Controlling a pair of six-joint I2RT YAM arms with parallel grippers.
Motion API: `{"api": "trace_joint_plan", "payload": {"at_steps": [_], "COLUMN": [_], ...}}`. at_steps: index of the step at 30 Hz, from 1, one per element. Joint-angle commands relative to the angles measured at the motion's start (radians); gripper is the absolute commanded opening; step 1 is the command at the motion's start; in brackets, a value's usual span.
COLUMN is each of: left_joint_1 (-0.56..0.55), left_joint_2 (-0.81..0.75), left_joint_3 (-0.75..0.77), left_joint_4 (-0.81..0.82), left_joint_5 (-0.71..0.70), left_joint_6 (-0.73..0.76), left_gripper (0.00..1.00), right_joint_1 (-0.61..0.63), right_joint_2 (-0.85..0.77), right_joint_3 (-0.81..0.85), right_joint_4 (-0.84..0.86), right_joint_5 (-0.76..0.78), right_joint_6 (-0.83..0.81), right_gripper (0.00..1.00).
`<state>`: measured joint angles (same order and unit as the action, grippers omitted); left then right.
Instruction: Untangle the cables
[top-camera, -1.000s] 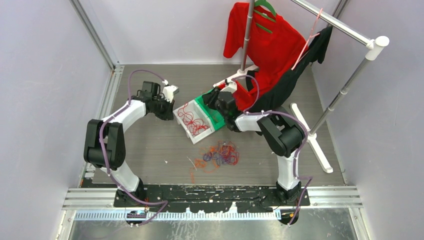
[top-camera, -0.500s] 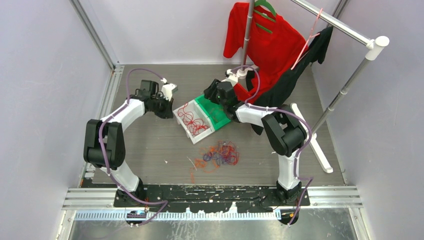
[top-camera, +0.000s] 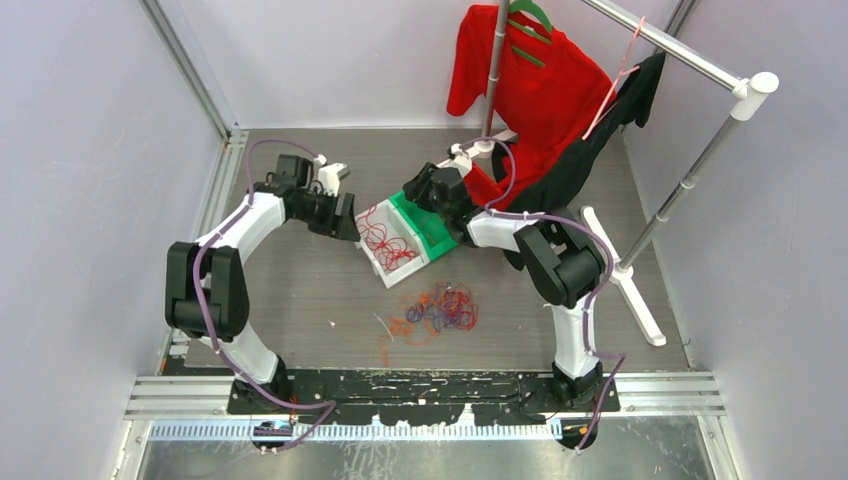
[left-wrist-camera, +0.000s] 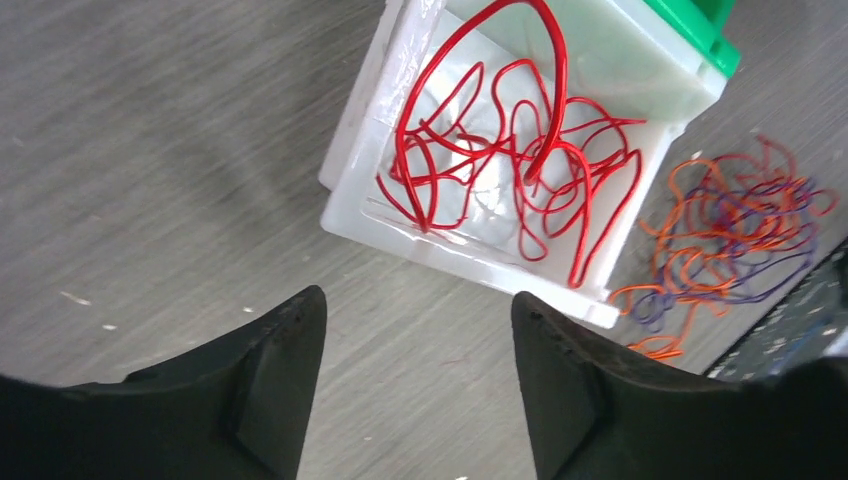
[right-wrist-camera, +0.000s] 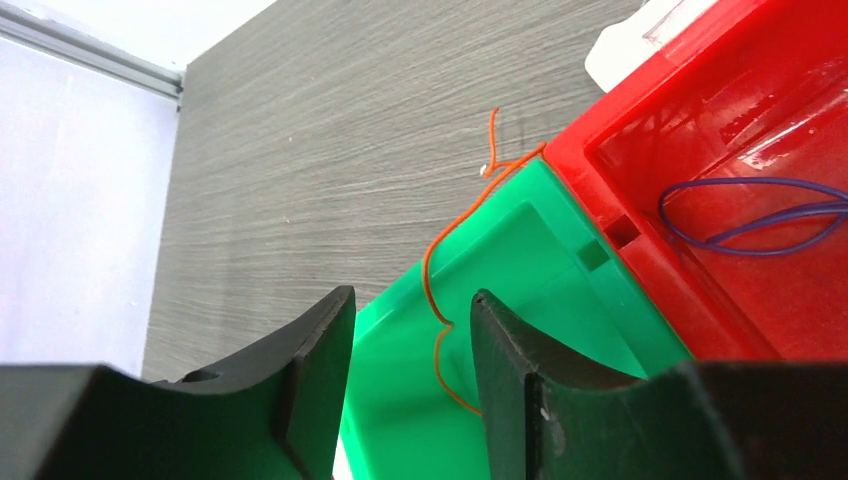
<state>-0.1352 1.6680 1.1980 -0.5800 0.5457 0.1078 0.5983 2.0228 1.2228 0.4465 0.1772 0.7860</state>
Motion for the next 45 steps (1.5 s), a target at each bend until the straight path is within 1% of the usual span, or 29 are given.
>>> {"api": "trace_joint_plan", "payload": {"at_steps": [1,4,7,12,16,21,27,33,37,43,45], "left_joint_1": [-0.011,-0.049,-0.067,-0.074,-0.079,-0.085,-0.092,-0.092,-0.093,-0.093,-0.092], "left_joint_2": [-0.037,-0.01,0.039,0.078,0.073,0.055,0.052,0.061,0.059,0.054,0.056], "left_joint_3": [-0.026,-0.029,-0.012,-0.003,-0.015,-0.016,-0.013,-0.007,-0.005,-0.001,0.004], "left_joint_4": [0.011,0.043,0.065,0.081,0.092,0.099,0.098,0.084,0.081,0.083,0.083], "left_joint_5": [0.03,-0.035,-0.064,-0.11,-0.148,-0.159,-0.149,-0.141,-0.142,-0.161,-0.169], "left_joint_6": [-0.18,-0.209,-0.235,-0.217,-0.166,-0.12,-0.093,-0.063,-0.042,-0.023,-0.019], "left_gripper": [0.72,0.74,0.73,0.64,0.54,0.51,0.48,0.47,0.46,0.45,0.45], "right_joint_1": [0.0,-0.001,0.0,0.0,0.0,0.0,0.0,0.0,0.0,0.0,0.0], "right_joint_2": [0.013,0.016,0.015,0.017,0.036,0.06,0.059,0.046,0.045,0.032,0.026], "right_joint_3": [0.004,-0.005,-0.006,-0.006,0.002,0.014,0.002,-0.003,0.003,-0.003,-0.008], "right_joint_4": [0.105,0.119,0.12,0.123,0.146,0.167,0.181,0.194,0.195,0.193,0.193], "right_joint_5": [0.0,0.009,0.015,0.021,0.007,-0.009,0.011,0.018,0.012,0.011,0.009], "right_joint_6": [0.047,0.057,0.058,0.05,0.059,0.098,0.106,0.092,0.093,0.077,0.069], "right_gripper": [0.5,0.49,0.48,0.47,0.42,0.38,0.3,0.15,0.11,0.01,0.01]}}
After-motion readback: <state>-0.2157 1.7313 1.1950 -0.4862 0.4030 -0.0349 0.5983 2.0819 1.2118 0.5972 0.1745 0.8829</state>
